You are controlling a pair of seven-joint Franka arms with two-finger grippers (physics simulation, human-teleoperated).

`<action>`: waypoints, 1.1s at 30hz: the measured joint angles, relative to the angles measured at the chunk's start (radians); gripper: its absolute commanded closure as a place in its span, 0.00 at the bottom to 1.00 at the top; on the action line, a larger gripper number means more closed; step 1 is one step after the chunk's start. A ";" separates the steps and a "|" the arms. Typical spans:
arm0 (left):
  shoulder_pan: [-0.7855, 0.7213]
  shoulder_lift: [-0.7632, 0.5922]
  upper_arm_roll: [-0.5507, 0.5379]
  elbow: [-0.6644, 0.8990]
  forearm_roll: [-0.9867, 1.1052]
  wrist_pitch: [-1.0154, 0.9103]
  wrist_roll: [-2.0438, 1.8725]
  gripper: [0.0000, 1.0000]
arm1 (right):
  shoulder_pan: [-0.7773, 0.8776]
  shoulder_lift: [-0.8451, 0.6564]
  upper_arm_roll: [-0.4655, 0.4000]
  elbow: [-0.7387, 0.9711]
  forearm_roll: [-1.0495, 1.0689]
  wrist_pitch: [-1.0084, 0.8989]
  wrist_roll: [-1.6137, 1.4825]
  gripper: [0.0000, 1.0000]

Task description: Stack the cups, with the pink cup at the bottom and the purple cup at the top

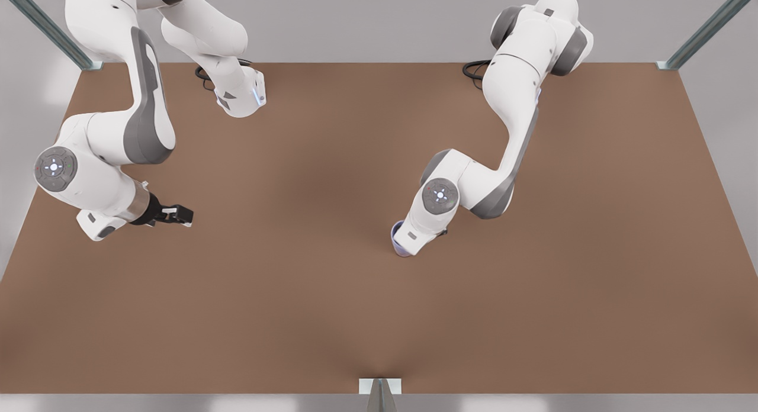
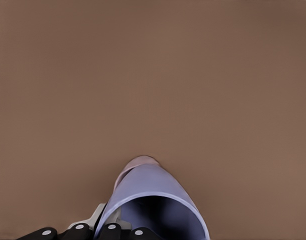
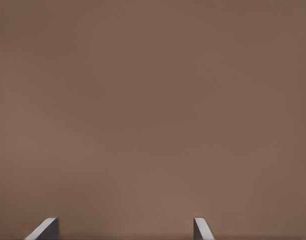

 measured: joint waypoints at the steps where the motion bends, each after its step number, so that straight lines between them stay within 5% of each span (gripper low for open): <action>1: 0.000 0.000 -0.001 -0.006 0.002 0.000 -0.014 0.79 | 0.000 0.000 0.000 0.001 0.000 0.000 -0.002 0.00; 33: 0.011 -0.008 -0.040 -0.059 0.014 -0.004 -0.210 0.79 | 0.024 0.018 0.032 0.019 -0.008 0.018 -0.027 0.00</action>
